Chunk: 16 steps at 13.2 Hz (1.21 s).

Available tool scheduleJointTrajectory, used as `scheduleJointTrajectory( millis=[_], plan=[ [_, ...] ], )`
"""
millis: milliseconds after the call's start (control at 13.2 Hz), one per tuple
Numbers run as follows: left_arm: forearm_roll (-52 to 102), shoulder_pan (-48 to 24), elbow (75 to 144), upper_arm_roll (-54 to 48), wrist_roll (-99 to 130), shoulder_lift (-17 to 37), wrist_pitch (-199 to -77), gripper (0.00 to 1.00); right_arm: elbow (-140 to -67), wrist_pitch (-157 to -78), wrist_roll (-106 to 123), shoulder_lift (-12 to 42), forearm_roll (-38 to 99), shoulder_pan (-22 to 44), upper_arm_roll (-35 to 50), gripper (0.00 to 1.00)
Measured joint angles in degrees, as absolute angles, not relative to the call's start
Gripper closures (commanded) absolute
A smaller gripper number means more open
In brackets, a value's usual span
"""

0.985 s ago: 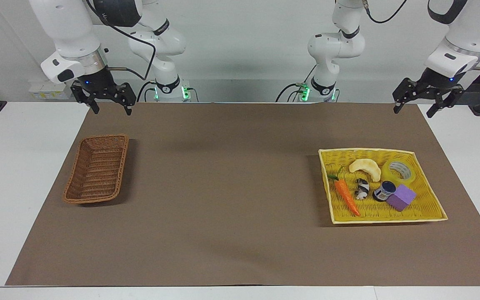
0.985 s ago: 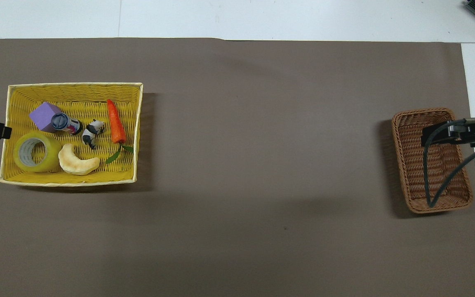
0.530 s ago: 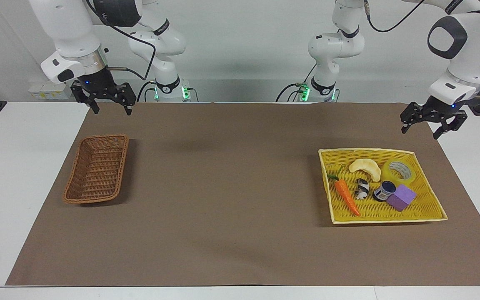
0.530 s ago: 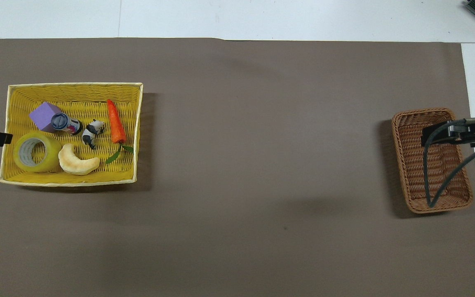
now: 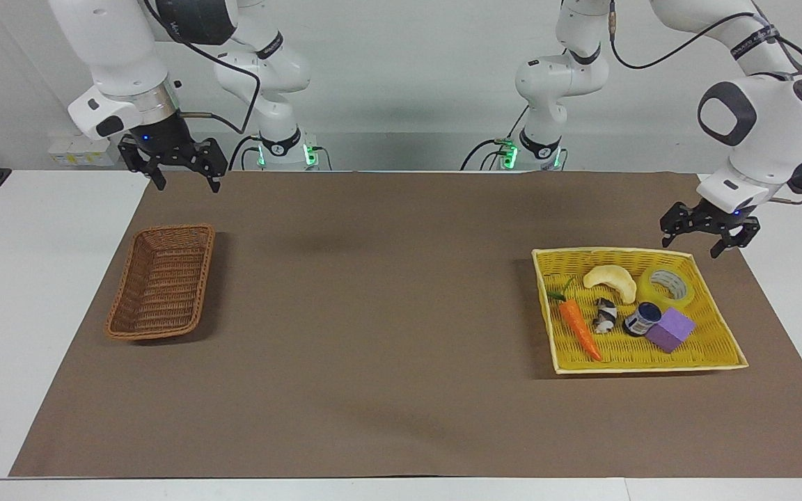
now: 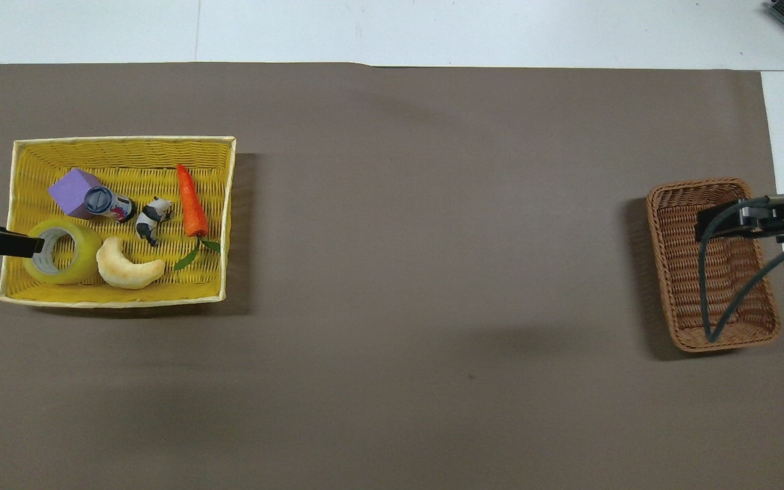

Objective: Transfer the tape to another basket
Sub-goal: 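Lower the left gripper into the tape roll's center hole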

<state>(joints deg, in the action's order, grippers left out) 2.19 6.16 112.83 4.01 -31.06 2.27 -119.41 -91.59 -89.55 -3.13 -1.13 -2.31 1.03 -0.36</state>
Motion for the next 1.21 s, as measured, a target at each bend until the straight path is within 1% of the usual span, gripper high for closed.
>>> scheduleJointTrajectory(
  millis=[303,530,758,1212],
  plan=[
    [2.19,9.96,114.15,4.01,-34.55,7.73,-126.35,0.00,-91.59,-89.55,-3.13,-1.13,-2.31,1.03,-0.36,0.00],
    [2.19,11.43,116.43,3.99,-36.22,10.16,-131.81,0.00,-91.58,-89.55,-3.47,-1.13,-2.31,1.04,-0.33,0.00],
    [2.19,11.47,117.53,3.73,-36.30,11.34,-133.79,0.00,-91.57,-89.55,-4.45,-1.13,-2.31,1.19,0.11,0.00],
    [2.19,11.47,117.61,3.50,-37.05,11.39,-133.83,0.00,-91.58,-89.55,-4.86,-1.13,-2.31,0.76,-0.52,0.00]
  ],
)
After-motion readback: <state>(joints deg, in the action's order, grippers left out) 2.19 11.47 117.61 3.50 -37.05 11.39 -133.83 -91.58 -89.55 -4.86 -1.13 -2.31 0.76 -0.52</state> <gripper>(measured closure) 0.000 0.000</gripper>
